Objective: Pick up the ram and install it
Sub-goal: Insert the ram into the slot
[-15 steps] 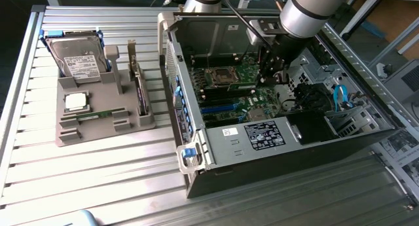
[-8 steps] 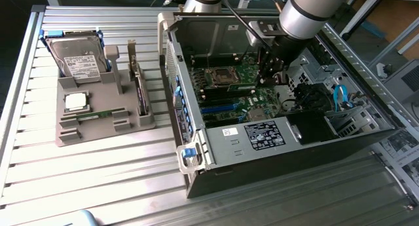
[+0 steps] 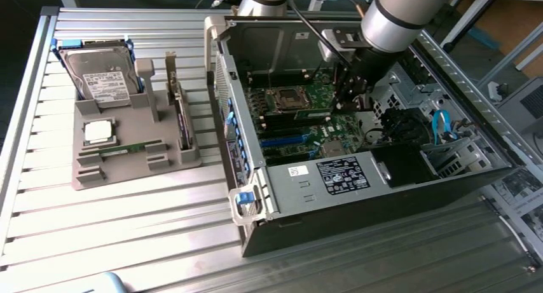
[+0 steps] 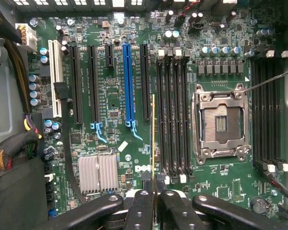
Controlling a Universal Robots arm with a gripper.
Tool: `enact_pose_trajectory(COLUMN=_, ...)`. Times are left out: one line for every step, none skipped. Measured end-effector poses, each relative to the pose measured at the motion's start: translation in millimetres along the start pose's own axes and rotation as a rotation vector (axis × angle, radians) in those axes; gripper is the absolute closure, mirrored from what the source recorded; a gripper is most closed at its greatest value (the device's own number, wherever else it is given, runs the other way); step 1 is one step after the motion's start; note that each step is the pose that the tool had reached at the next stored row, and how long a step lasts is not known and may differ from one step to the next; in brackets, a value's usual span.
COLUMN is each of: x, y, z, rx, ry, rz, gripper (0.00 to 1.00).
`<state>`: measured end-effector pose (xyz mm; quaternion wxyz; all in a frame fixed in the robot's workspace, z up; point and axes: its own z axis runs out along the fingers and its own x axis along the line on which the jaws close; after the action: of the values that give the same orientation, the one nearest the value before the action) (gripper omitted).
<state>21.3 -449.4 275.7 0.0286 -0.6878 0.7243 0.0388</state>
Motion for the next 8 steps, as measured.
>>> enact_pose_trajectory(x=0.1, y=0.0, z=0.5, rx=0.0000, ry=-0.0001, rz=0.000, gripper=0.88)
enact_pose_trajectory(x=0.1, y=0.0, z=0.9, rx=0.0000, ry=0.0000, rz=0.000, gripper=0.88)
enact_pose_trajectory(x=0.2, y=0.0, z=1.5, rx=0.0000, ry=0.0000, rz=0.000, gripper=0.88)
enact_pose_trajectory(x=0.2, y=0.0, z=2.0, rx=0.0000, ry=0.0000, rz=0.000, gripper=0.88)
enact_pose_trajectory(x=0.2, y=0.0, z=2.3, rx=0.0000, ry=0.0000, rz=0.000, gripper=0.88)
enact_pose_trajectory(x=0.3, y=0.0, z=2.6, rx=0.0000, ry=0.0001, rz=0.000, gripper=0.88)
enact_pose_trajectory(x=0.3, y=-0.1, z=3.0, rx=0.0000, ry=0.0000, rz=0.000, gripper=0.88)
enact_pose_trajectory(x=0.3, y=-0.1, z=3.5, rx=0.0000, ry=-0.0001, rz=0.000, gripper=0.88)
